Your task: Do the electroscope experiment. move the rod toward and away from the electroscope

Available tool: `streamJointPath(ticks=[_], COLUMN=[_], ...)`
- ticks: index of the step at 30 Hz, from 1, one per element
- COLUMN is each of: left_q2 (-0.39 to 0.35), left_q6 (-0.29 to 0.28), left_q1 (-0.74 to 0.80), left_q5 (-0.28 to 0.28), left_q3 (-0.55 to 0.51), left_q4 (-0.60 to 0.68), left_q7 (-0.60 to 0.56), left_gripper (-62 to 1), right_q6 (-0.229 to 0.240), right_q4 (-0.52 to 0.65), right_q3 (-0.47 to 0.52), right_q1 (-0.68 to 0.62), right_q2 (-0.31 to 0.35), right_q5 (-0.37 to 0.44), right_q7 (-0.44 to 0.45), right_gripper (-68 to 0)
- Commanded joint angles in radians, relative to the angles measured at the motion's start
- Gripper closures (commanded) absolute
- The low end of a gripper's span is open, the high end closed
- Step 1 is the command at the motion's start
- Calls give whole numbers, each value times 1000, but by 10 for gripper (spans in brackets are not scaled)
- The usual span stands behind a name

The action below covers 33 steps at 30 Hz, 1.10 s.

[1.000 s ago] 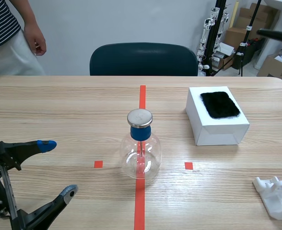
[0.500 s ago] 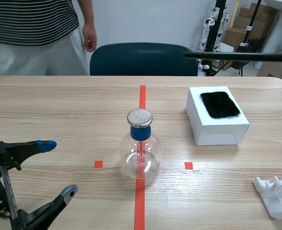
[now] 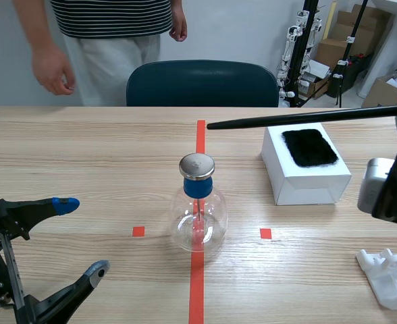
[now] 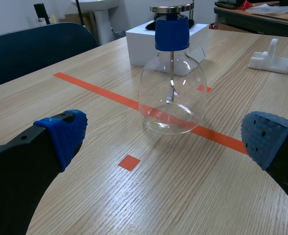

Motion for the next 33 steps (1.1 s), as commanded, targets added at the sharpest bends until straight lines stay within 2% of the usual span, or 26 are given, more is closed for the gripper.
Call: streamJointPath(ticks=[1, 9, 33], left_q2=[-6, -6, -6], left_q6=[2, 2, 2], left_q1=[-3, -3, -3], left_q5=[-14, -14, -14], left_q3=[-6, -6, -6], left_q4=[11, 11, 11], left_q7=[-14, -14, -14], left_gripper=[-623, -623, -623], right_q6=[-14, -14, -23], right_q4=[-2, -57, -63], right_q3=[-2, -40, -46], right_q1=[17, 53, 63], right_q2=[2, -18, -17], right_q5=[-12, -78, -58], right_q7=[-7, -7, 6], right_gripper=[-2, -2, -2])
